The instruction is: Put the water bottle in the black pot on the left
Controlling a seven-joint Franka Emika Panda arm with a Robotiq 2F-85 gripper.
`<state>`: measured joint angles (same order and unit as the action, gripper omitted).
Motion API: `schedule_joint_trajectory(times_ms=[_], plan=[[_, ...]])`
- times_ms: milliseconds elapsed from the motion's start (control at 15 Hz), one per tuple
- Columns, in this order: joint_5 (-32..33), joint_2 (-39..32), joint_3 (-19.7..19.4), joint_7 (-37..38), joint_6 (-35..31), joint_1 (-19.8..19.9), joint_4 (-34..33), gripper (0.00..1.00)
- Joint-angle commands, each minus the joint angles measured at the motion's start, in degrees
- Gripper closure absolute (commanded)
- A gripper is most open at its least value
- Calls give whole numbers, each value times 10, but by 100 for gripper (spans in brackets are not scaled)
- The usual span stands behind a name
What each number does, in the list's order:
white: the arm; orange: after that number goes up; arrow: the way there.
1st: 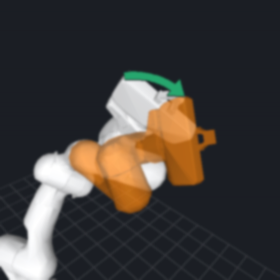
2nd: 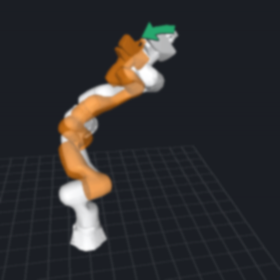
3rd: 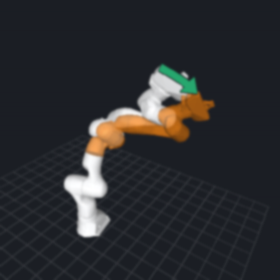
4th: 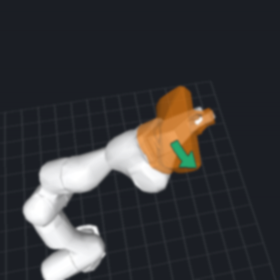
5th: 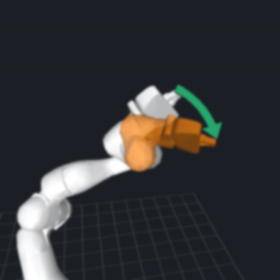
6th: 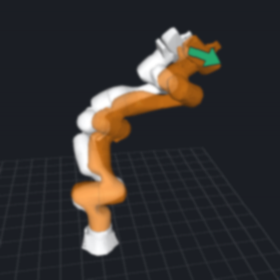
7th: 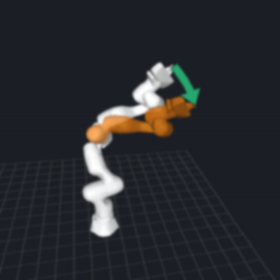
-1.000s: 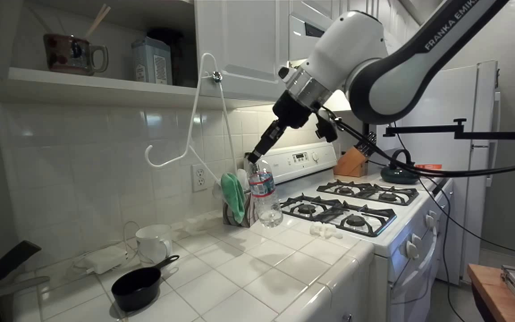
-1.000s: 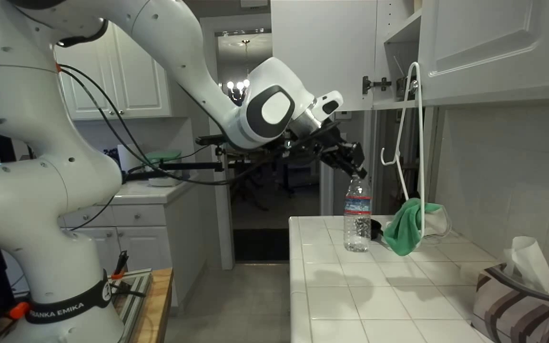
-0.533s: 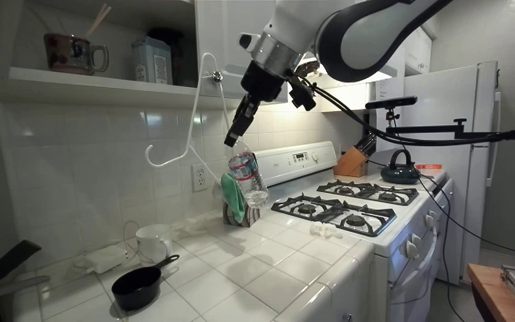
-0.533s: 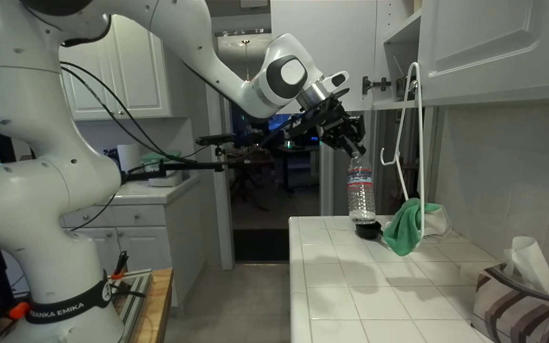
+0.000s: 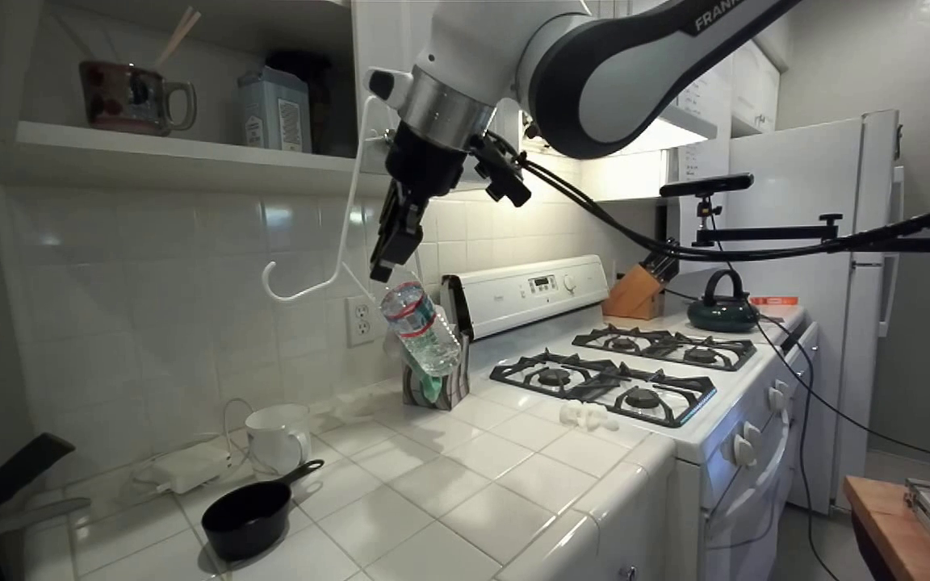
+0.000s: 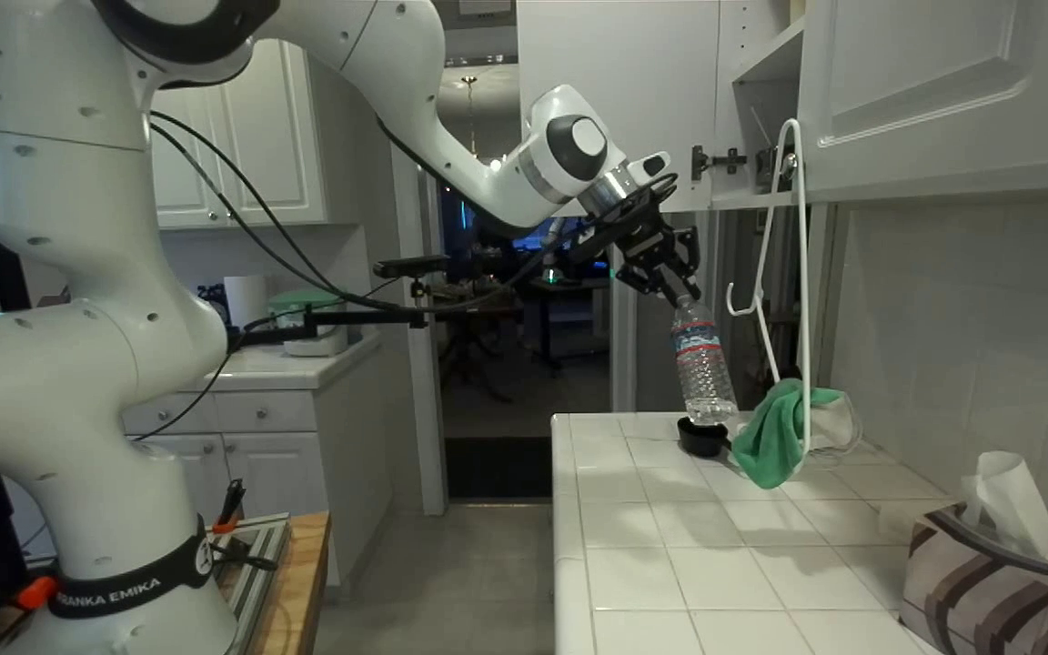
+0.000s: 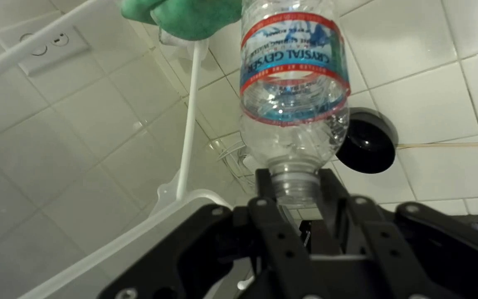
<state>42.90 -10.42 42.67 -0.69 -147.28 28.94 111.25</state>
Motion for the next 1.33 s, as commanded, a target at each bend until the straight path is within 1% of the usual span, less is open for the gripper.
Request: schedule_joint_trajectory(times_ms=[0,67,133,200,267,333,467,533,600,800,1000,1267], plan=[[45,-85,-85,-9,51,-127,-99,92],[26,-109,-107,-20,41,-156,-125,92],[-18,-115,-153,-48,17,-201,-138,92],[-32,-56,-191,-33,5,-215,-75,92],[-44,-68,-221,-40,2,-248,-87,69],[-48,-70,-240,-38,0,-267,-88,69],[-50,-67,-252,-37,0,-275,-88,69],[-49,-64,-254,-37,0,-274,-88,92],[-57,-81,-260,-54,18,-286,-103,92],[-69,-126,-296,-93,49,-343,-153,92],[-60,-185,-324,-113,87,-392,-233,92],[-72,-252,-342,-155,139,-425,-329,92]])
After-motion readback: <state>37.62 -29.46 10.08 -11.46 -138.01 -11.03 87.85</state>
